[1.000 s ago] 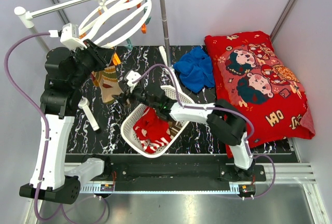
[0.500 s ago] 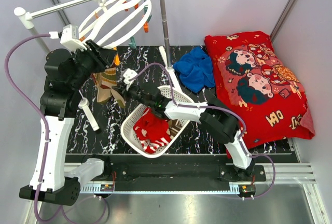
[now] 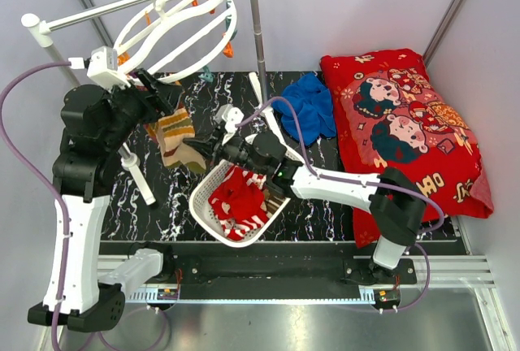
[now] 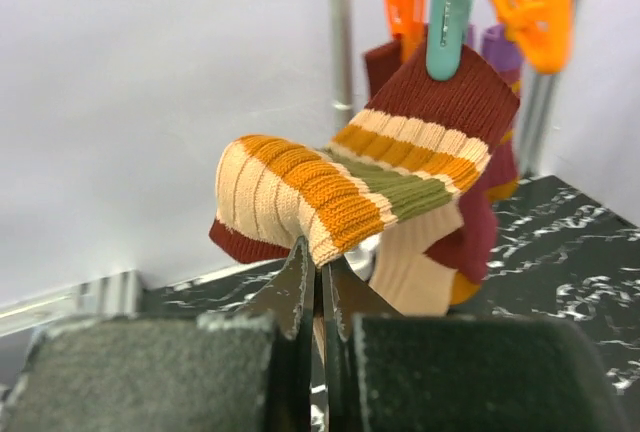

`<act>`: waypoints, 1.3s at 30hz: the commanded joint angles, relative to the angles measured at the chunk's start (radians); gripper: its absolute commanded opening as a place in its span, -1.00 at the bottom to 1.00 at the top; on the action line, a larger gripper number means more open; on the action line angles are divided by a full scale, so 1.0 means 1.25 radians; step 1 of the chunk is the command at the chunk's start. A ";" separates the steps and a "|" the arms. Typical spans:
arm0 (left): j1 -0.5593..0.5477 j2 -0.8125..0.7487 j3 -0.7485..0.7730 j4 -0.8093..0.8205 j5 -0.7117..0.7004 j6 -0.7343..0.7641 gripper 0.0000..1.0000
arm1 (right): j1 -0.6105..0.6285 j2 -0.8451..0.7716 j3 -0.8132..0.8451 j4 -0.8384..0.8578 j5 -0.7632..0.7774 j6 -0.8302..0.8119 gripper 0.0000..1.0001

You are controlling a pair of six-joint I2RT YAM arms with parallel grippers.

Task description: Remove the socks clipped to the hanger

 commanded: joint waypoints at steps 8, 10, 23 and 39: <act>0.002 -0.039 0.036 -0.104 -0.065 0.047 0.57 | 0.031 -0.099 -0.076 0.015 -0.090 0.125 -1.00; 0.002 -0.045 0.038 -0.122 -0.076 0.059 0.55 | 0.031 -0.112 -0.086 0.038 -0.123 0.151 -1.00; 0.093 -0.073 -0.054 -0.001 0.050 0.020 0.51 | 0.029 -0.081 -0.094 0.285 -0.279 0.388 -1.00; 0.244 -0.130 -0.353 0.518 0.387 -0.246 0.57 | 0.007 -0.025 -0.106 0.491 -0.334 0.582 -1.00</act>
